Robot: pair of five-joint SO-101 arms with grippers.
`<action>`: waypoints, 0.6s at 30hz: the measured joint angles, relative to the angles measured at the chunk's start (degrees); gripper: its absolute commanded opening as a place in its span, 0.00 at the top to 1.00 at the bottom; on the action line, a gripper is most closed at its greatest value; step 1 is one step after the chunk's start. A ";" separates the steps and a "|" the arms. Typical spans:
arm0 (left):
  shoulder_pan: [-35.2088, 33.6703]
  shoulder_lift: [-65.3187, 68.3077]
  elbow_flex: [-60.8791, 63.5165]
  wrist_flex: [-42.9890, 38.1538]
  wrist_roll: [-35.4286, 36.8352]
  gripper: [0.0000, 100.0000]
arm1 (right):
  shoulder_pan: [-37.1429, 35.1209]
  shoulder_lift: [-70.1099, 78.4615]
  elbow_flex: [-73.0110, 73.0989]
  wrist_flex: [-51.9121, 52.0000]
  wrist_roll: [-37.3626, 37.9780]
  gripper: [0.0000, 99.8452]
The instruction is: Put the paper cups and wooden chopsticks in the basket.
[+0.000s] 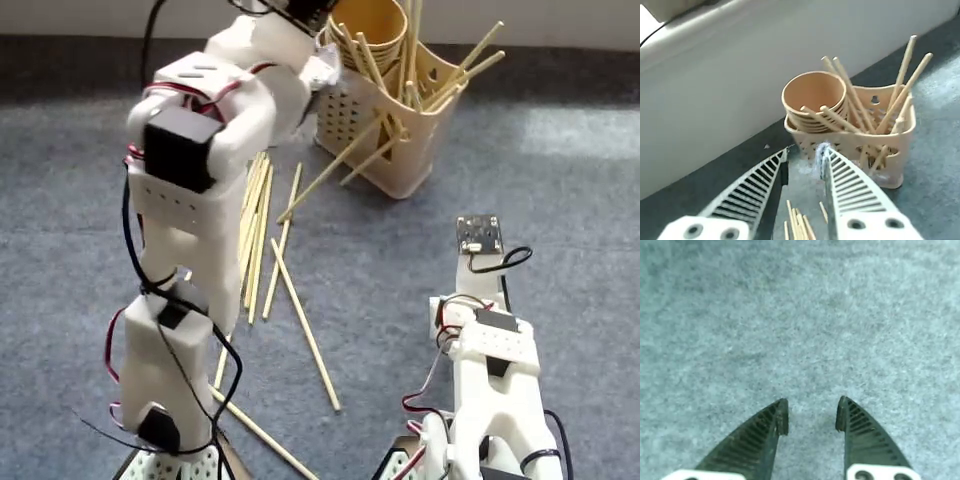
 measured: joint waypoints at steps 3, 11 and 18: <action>-7.56 0.09 1.67 2.73 0.00 0.87 | 0.00 0.00 0.00 0.00 0.00 0.83; -14.15 12.48 17.23 1.41 0.00 0.78 | 0.00 0.00 0.00 0.00 0.00 0.83; -6.07 27.69 18.90 -6.15 0.00 0.78 | 0.00 0.00 0.00 0.00 0.00 0.83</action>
